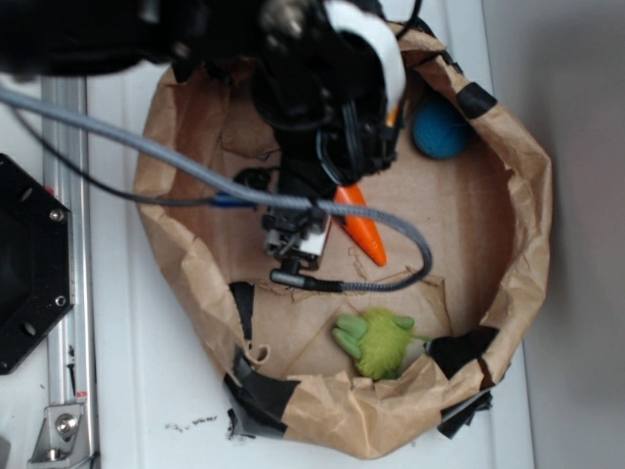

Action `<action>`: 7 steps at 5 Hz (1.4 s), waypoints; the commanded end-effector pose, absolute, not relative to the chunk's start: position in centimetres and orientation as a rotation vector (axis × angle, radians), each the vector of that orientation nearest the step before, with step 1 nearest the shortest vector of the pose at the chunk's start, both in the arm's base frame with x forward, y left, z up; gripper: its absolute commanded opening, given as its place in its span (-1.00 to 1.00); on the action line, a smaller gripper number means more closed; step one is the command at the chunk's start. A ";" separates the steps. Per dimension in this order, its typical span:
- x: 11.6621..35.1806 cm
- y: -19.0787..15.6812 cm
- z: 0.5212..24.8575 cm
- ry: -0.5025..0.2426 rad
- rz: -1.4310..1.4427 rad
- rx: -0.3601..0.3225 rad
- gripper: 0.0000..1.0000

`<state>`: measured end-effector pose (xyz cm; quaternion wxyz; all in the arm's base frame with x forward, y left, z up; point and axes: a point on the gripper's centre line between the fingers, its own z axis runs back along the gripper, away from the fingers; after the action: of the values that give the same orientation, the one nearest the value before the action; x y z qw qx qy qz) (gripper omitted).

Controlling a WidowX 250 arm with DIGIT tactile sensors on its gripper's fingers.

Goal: Grab the carrot.

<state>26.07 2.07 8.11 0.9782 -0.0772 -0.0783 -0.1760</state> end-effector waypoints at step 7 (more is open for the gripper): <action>28.7 0.6 18.6 -0.221 -0.153 -0.138 -1.00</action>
<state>28.47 0.54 16.51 0.9916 -0.0738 -0.0745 -0.0756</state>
